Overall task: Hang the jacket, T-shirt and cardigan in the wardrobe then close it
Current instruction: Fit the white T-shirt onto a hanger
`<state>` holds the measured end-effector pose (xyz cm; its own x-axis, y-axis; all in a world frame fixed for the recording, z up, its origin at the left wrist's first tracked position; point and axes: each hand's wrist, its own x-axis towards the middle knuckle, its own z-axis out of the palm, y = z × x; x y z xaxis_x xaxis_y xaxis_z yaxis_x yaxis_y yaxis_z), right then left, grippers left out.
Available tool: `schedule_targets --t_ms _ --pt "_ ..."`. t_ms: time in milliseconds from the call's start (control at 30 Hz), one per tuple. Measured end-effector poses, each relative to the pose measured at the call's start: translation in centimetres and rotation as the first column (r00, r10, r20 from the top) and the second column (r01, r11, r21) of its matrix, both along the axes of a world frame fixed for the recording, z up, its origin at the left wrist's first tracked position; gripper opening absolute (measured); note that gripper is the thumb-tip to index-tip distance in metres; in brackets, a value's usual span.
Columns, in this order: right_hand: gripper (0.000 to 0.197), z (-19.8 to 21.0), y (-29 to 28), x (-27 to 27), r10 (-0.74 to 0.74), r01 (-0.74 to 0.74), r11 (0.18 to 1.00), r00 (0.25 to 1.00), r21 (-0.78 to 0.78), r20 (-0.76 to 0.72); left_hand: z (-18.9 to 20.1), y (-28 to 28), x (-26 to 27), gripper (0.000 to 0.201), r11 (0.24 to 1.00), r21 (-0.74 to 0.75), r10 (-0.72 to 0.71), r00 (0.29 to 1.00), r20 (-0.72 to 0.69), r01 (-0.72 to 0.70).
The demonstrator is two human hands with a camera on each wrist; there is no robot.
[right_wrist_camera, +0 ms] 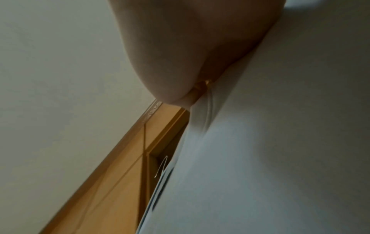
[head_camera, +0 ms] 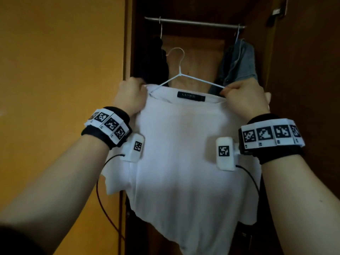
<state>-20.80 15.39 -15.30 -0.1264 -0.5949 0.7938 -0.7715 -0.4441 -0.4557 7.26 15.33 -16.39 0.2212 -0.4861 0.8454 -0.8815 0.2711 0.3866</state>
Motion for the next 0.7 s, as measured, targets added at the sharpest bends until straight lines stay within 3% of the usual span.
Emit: schedule_targets --t_ms 100,267,400,533,600,700 --pt "0.023 -1.4 -0.8 0.2 -0.019 0.020 1.000 1.000 0.021 -0.011 -2.1 -1.6 1.9 0.029 0.970 0.217 -0.091 0.990 -0.104 0.112" --pt "0.021 -2.3 -2.2 2.0 0.033 -0.032 0.999 0.999 -0.016 0.012 -2.5 -1.6 3.4 0.029 0.967 0.113 -0.174 0.917 -0.359 0.228" --pt "0.019 -2.2 -2.8 3.1 0.260 -0.260 0.965 0.964 -0.003 0.049 -2.2 -0.6 5.7 0.034 0.972 0.142 -0.141 0.948 -0.284 0.187" --pt "0.024 -1.4 -1.9 2.5 0.549 -0.561 0.804 0.828 0.197 0.114 -2.2 0.1 9.7 0.043 0.985 0.139 -0.063 0.968 -0.241 0.099" --pt "0.027 -1.3 -1.7 2.0 0.566 -0.548 0.791 0.824 0.272 0.015 -2.2 0.6 11.6 0.044 0.989 0.145 0.034 0.976 -0.214 -0.003" --pt "0.016 -2.0 -1.7 3.2 0.506 -0.478 0.844 0.860 0.243 -0.067 -2.2 1.1 12.8 0.040 0.982 0.177 0.092 0.983 -0.161 -0.063"
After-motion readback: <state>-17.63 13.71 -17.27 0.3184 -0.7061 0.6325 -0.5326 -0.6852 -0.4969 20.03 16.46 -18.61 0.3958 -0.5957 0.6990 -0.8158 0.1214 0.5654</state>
